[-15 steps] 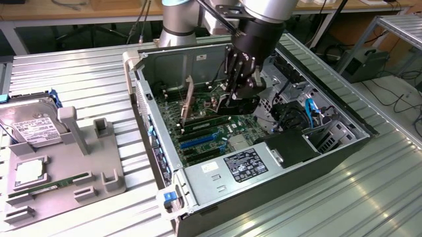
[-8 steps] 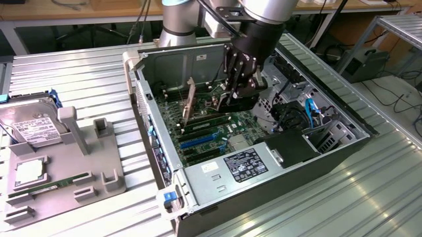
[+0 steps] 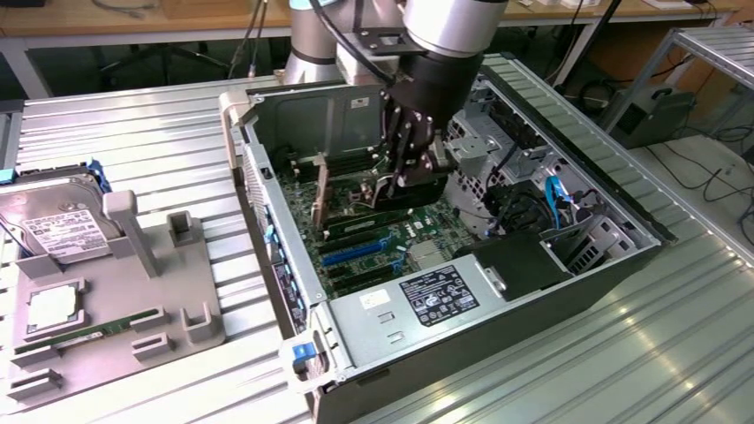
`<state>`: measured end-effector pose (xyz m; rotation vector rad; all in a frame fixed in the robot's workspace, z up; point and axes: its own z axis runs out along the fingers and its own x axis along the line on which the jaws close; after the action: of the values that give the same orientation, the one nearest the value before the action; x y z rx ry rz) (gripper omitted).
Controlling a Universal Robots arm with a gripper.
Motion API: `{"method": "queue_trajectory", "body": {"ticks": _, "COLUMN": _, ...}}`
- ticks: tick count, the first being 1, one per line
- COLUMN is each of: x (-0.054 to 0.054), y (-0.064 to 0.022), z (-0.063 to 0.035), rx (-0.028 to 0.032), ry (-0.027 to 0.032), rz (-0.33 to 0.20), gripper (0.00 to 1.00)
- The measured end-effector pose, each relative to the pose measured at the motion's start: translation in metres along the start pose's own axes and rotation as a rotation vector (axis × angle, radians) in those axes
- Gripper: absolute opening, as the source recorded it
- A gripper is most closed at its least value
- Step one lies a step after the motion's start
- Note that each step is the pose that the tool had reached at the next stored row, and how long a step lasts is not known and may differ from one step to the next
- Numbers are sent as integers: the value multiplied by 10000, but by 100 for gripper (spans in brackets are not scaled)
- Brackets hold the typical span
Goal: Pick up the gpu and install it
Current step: 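Insert the gpu into the slot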
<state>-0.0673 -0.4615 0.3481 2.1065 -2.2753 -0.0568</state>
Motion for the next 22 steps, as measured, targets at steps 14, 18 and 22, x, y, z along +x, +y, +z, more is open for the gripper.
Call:
{"method": "queue_trajectory", "body": {"ticks": 14, "x": 9, "y": 197, "z": 194, "rx": 242, "ry": -3, "rz": -316, "gripper": 26}}
{"method": "queue_trajectory", "body": {"ticks": 18, "x": 1, "y": 232, "z": 259, "rx": 281, "ry": -4, "rz": -484, "gripper": 26}}
{"method": "queue_trajectory", "body": {"ticks": 22, "x": -2, "y": 266, "z": 313, "rx": 305, "ry": -4, "rz": -593, "gripper": 26}}
